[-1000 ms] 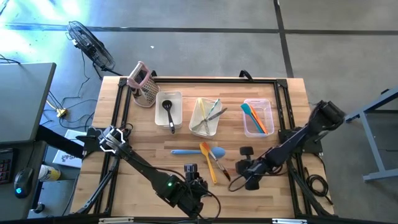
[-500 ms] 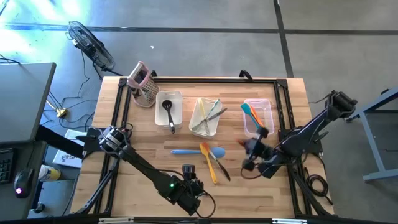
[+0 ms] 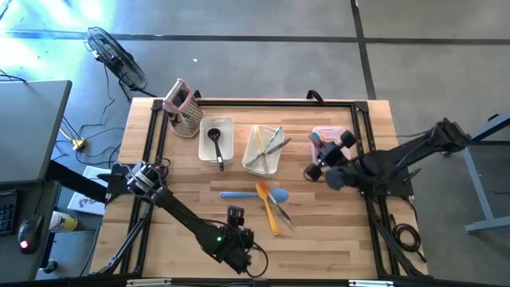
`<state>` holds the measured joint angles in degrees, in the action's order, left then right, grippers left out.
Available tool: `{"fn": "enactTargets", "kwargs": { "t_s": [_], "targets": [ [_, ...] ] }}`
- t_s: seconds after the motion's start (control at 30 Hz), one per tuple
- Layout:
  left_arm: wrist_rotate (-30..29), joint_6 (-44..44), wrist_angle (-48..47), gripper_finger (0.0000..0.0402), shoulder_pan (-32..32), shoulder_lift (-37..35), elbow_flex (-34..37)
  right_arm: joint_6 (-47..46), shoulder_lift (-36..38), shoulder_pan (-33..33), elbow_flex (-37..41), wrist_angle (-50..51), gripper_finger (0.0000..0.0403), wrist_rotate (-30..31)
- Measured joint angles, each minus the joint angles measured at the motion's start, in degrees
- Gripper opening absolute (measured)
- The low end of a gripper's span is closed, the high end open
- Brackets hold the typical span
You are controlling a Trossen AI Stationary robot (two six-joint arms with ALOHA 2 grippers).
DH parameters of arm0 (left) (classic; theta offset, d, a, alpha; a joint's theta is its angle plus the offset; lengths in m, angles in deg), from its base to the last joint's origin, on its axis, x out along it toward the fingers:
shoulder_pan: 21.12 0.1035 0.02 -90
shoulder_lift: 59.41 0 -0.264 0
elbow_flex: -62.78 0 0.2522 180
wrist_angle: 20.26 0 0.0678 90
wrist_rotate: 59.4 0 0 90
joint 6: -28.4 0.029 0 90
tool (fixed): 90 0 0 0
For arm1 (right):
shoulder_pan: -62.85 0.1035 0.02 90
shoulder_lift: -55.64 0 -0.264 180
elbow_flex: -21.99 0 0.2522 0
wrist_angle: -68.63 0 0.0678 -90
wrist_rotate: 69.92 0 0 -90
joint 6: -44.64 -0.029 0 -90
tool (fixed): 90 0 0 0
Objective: Pick & Place Kitchen Items
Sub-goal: Put the orange spatula into the transparent bin
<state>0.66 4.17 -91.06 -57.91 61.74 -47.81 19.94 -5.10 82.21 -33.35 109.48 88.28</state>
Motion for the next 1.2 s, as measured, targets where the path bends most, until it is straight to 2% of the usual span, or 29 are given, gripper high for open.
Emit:
{"fn": "enactTargets", "kwargs": {
  "t_s": [0.27,0.37,0.47,0.6,0.9,1.03,1.2],
  "targets": [
    [-6.8,-0.9,-4.9,0.0209,0.0,-1.1,0.0,-7.8,-0.2,-15.8,0.0,10.9,0.0009,-13.9],
    [-8.8,-2.7,-7.4,0.0209,0.0,-1.1,0.0,-9.1,-0.2,-20.4,0.0,14.1,0.0009,-20.9],
    [-10.4,-4.6,-9.5,0.0209,0.0,-1.1,0.0,-9.6,-0.2,-23.4,0.0,15.9,0.0009,-27.4],
    [-12.4,-6.4,-12.2,0.0209,0.1,-1.1,0.0,-9.6,-0.5,-25.4,0.0,16.8,0.0009,-33.0],
    [-13.9,-10.6,-16.9,0.0209,0.0,-2.7,0.0,-8.3,-4.6,-29.9,0.1,19.5,0.0009,-38.6],
    [-13.8,-10.6,-16.9,0.0209,0.0,-2.7,0.0,-7.1,-7.6,-32.4,0.3,19.1,0.0009,-42.4],
    [-13.8,-10.6,-16.8,0.0209,0.0,-2.7,0.0,-6.6,-11.0,-35.1,0.3,18.9,0.0009,-44.1]
  ]
}}
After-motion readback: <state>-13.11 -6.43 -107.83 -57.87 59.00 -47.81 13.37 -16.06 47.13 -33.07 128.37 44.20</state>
